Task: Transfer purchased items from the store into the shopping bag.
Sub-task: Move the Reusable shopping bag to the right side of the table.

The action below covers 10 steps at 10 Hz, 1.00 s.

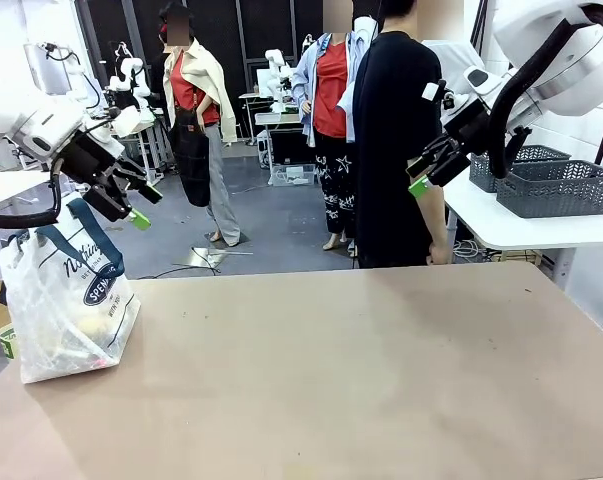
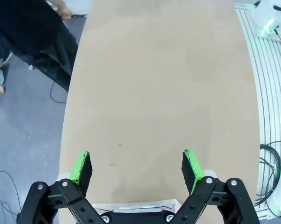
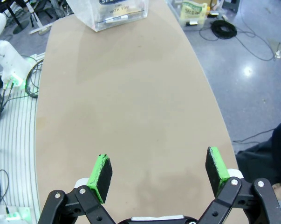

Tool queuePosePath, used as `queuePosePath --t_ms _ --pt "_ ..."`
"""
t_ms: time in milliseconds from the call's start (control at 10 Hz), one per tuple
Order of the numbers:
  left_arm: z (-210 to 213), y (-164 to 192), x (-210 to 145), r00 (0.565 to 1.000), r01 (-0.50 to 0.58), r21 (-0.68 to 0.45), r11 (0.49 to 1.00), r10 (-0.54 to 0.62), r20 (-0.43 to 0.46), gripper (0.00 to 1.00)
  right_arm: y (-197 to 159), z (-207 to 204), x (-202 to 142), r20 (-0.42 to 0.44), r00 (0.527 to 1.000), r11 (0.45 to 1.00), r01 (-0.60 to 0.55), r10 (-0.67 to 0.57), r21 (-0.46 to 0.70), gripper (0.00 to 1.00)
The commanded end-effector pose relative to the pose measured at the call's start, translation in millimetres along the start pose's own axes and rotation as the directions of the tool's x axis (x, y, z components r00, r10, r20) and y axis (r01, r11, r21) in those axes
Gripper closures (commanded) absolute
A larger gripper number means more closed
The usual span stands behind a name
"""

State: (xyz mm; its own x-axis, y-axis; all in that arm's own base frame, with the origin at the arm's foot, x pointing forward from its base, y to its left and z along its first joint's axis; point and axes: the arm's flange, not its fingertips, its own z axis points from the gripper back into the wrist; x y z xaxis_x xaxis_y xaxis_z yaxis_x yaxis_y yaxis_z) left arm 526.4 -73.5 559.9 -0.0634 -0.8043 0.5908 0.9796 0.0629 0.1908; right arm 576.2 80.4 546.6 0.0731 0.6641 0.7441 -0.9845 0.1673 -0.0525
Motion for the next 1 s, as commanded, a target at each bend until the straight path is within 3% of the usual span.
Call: queuePosePath --t_ms 0,900 --pt "-0.6 -0.9 1.9 1.0 0.026 -0.004 1.0 -0.026 -0.009 0.0 4.8 -2.1 -2.5 -0.005 1.0 1.0 0.004 -0.004 -0.004 0.0" --pt "-0.6 -0.9 1.9 1.0 0.026 -0.004 1.0 -0.026 -0.009 0.0 4.8 -2.1 -2.5 -0.005 1.0 1.0 0.004 -0.004 -0.004 0.0"
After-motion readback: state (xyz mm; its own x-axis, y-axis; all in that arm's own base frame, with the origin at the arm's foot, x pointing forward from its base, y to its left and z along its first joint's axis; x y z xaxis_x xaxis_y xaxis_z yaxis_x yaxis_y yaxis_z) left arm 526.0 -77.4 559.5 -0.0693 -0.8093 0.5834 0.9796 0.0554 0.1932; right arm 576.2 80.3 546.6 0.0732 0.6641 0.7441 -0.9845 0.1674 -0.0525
